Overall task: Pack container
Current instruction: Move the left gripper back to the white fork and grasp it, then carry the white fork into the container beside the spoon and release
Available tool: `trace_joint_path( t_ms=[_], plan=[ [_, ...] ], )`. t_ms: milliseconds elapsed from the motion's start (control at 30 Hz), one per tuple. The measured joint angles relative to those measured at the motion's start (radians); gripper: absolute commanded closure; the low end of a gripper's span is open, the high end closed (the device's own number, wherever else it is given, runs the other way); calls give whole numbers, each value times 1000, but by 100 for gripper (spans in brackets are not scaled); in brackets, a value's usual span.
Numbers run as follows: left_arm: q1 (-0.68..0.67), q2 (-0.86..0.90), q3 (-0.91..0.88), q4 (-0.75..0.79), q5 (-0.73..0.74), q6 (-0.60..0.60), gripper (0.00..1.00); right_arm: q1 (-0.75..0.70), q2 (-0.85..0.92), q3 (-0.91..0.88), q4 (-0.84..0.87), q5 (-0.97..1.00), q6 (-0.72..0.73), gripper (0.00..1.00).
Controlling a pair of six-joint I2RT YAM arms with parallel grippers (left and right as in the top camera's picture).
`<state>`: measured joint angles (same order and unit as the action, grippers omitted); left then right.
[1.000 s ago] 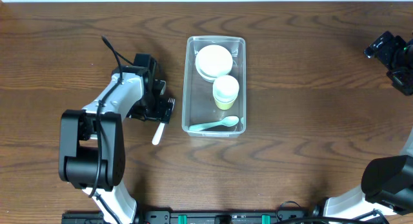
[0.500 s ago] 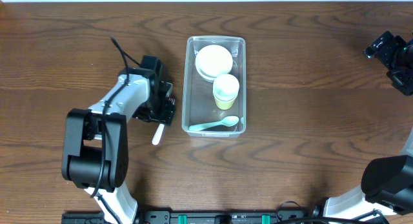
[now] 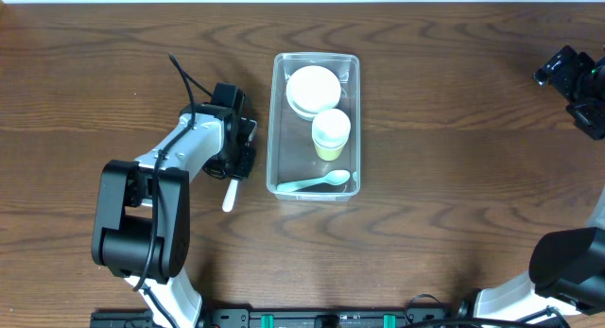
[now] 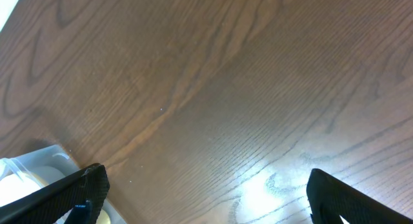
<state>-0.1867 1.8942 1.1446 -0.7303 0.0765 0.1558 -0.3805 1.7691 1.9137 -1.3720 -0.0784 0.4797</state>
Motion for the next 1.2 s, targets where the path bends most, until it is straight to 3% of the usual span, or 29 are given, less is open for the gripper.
trace_joint_path(
  t_ms=[167,500,633,867,1067,1200],
  plan=[
    [2,-4,52,-84,-24,-2,94,0,0,0,0,0,0,1],
    [-6,-214,348,-346,-93,25,95,0,0,0,0,0,0,1],
    [-72,-337,435,-372,-75,66,94,0,0,0,0,0,0,1],
    [-305,-427,433,-377,31,371,94,0,0,0,0,0,0,1],
    [-438,-332,292,-327,57,684,94,0,0,0,0,0,0,1],
    [-467,-233,248,-248,60,782,94,0,0,0,0,0,0,1]
  ],
)
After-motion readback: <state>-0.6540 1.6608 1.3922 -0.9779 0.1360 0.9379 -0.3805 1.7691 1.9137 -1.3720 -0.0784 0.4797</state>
